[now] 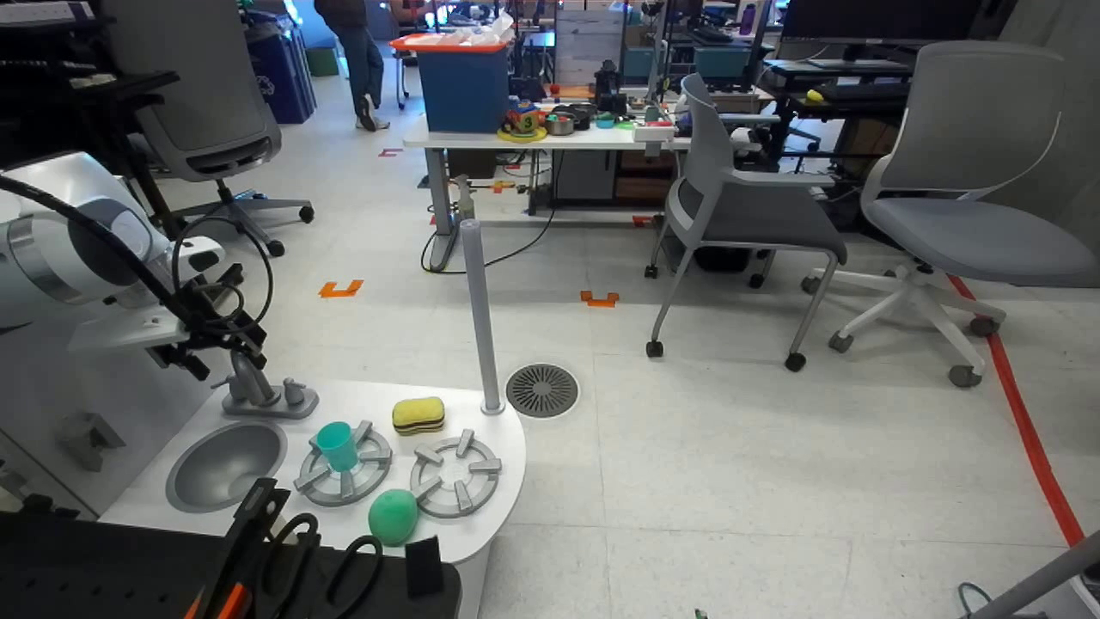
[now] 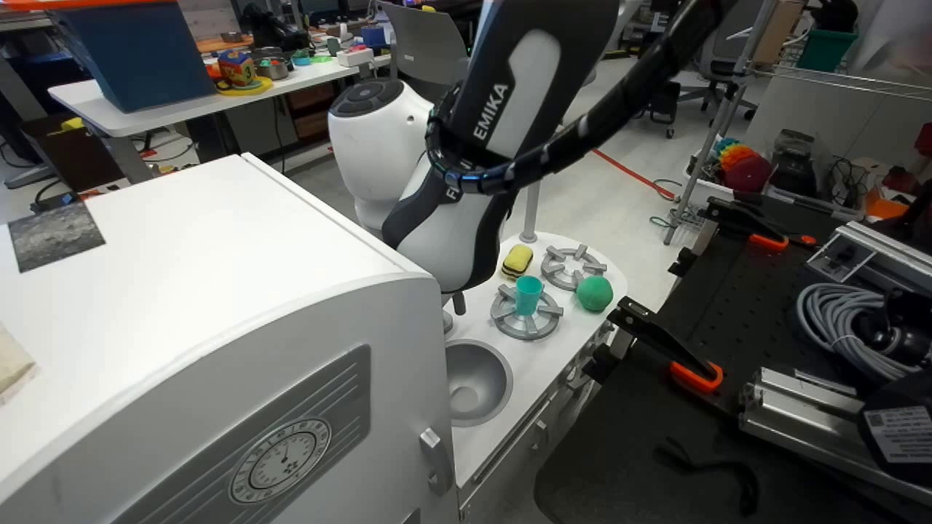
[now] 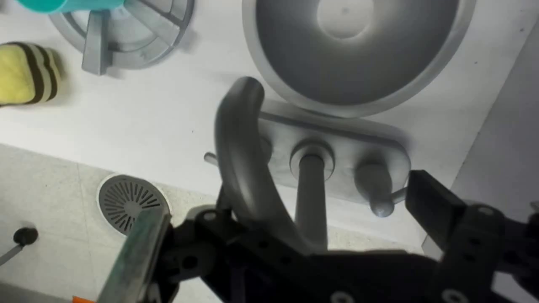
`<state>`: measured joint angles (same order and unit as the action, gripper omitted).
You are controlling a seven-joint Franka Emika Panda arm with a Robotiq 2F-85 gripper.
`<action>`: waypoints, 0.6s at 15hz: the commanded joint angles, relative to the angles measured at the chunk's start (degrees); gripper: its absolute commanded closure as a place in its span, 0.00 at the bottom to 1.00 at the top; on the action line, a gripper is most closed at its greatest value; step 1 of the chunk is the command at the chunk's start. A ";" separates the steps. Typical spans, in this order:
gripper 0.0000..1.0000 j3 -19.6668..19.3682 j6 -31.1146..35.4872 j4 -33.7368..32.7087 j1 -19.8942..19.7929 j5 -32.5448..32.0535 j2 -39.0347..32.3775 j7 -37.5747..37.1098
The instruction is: Move the tap nozzle to the left
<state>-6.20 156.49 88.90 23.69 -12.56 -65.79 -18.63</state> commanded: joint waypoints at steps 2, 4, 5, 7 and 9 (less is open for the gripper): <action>0.00 6.08 -6.97 2.91 -2.87 7.81 2.46 -0.29; 0.00 8.35 -8.72 4.50 -4.82 10.48 3.66 -0.24; 0.00 9.55 -9.39 5.10 -5.93 11.95 4.08 -0.28; 0.00 10.82 -10.52 7.88 -7.35 14.64 6.12 -1.36; 0.00 10.85 -12.65 12.22 -7.65 16.86 9.92 -3.35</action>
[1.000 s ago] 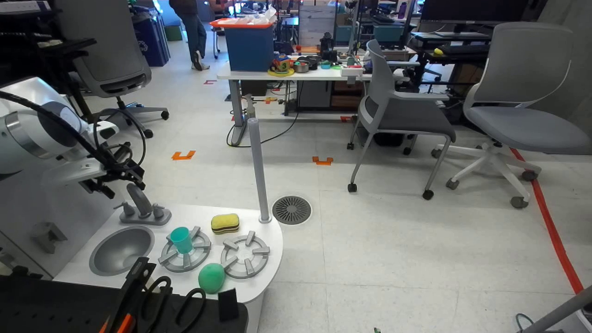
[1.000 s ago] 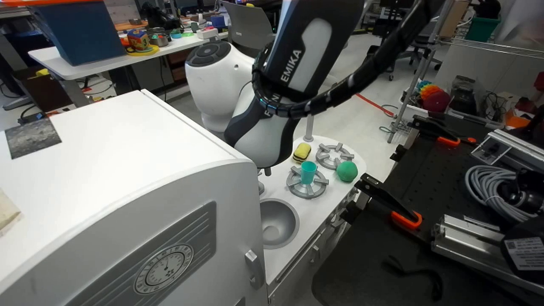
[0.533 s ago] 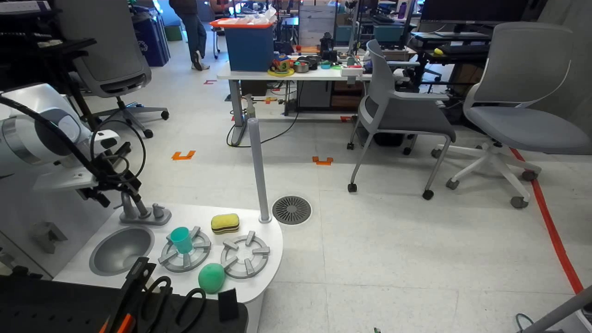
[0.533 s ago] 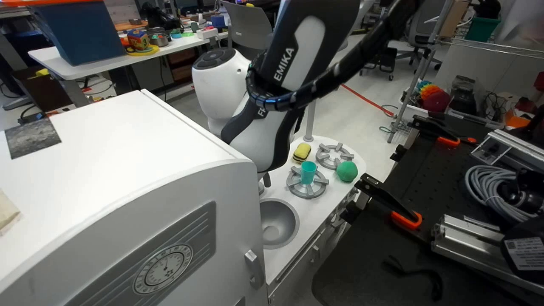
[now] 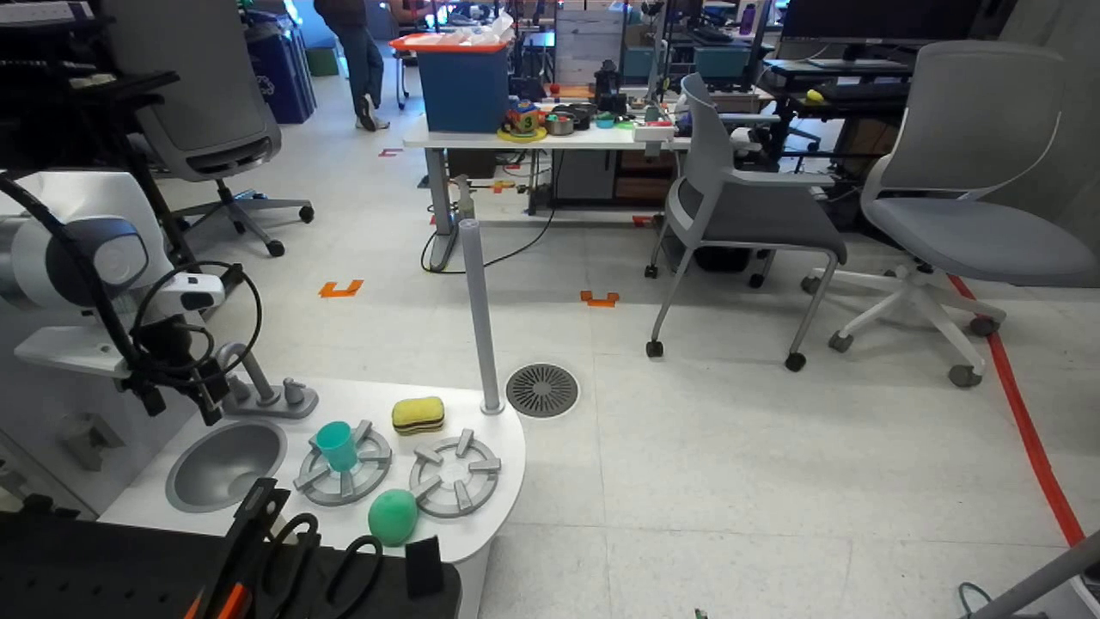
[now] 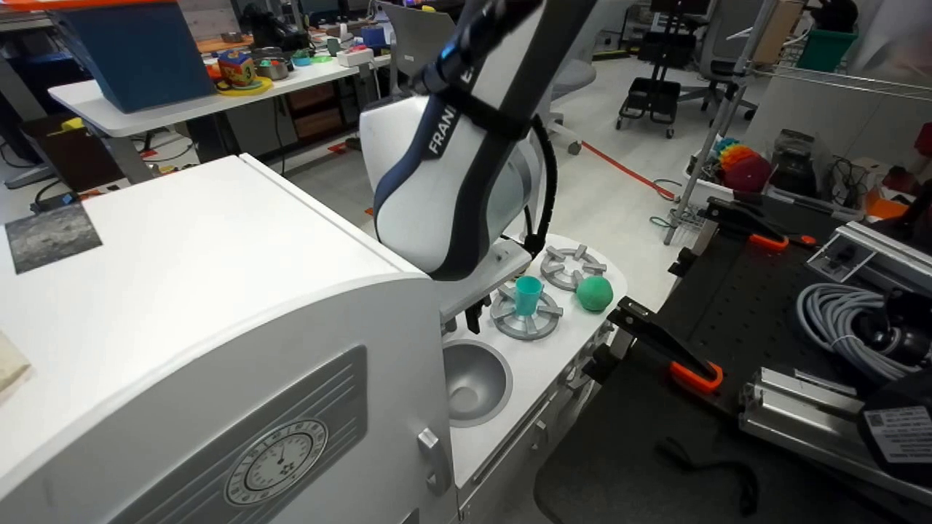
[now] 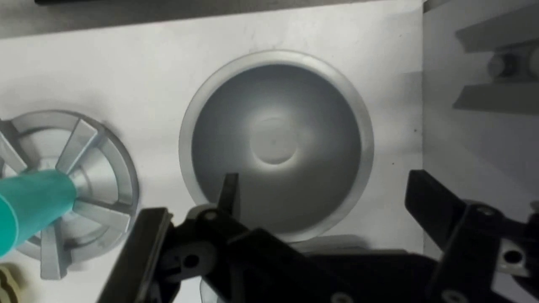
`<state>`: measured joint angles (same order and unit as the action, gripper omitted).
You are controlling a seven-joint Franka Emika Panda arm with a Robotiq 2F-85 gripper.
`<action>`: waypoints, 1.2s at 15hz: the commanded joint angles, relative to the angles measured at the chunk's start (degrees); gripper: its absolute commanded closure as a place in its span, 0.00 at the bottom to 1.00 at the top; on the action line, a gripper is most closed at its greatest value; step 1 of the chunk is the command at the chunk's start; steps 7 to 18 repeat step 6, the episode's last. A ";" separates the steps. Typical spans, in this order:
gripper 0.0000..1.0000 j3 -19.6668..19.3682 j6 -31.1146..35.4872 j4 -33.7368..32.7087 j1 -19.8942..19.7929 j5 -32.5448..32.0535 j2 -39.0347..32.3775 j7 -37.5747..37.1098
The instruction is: Move the tap nozzle to the left
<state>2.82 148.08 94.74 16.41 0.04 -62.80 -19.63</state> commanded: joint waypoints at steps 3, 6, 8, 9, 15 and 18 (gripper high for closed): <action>0.00 -0.65 -13.10 13.49 1.72 5.96 14.96 -8.39; 0.00 -0.12 -12.27 10.20 1.28 4.95 12.09 -7.22; 0.00 -0.12 -12.27 10.20 1.28 4.95 12.09 -7.22; 0.00 -0.12 -12.27 10.20 1.28 4.95 12.09 -7.22; 0.00 -0.12 -12.27 10.20 1.28 4.95 12.09 -7.22; 0.00 -0.12 -12.27 10.20 1.28 4.95 12.09 -7.22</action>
